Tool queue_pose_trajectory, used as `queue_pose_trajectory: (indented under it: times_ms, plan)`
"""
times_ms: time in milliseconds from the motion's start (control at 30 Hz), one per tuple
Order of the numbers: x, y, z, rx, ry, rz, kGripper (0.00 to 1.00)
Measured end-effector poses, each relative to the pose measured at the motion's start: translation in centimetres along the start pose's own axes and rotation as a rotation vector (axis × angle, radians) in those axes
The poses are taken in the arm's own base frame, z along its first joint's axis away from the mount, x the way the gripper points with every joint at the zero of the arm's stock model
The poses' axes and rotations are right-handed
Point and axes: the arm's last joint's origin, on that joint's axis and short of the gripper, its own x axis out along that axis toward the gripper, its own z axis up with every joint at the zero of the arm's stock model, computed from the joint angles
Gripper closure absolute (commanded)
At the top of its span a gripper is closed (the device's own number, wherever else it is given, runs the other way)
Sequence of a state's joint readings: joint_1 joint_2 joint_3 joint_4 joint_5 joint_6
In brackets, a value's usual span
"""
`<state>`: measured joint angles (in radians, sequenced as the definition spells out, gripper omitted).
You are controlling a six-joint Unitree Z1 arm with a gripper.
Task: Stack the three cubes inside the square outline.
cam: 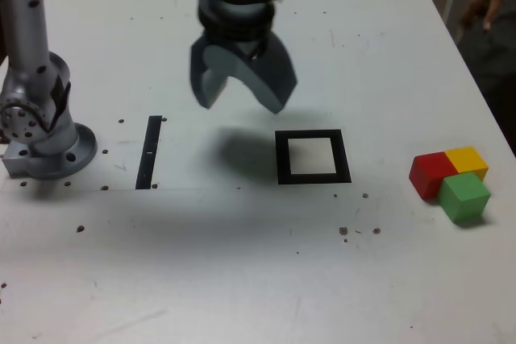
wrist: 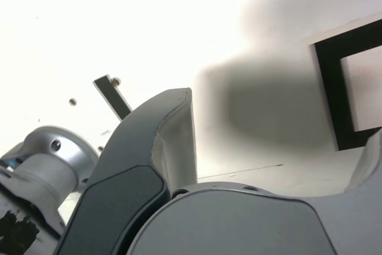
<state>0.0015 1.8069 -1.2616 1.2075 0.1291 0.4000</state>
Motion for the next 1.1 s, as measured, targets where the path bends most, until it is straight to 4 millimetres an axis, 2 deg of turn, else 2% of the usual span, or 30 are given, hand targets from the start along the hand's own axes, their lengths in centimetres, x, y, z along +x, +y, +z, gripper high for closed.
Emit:
queue_pose_trajectory:
  times_ms: [267, 567, 667, 1100]
  plan:
    - [-1.5, -0.2, 2.9, 0.092, 0.049, 0.056, 0.00]
    - [-3.4, -0.7, 6.0, 0.266, 0.001, 0.131, 0.01]
    - [-4.1, -1.1, 7.6, 0.318, -0.011, 0.173, 0.01]
    - [-4.5, -1.6, 12.8, 0.551, 0.042, 0.217, 0.02]
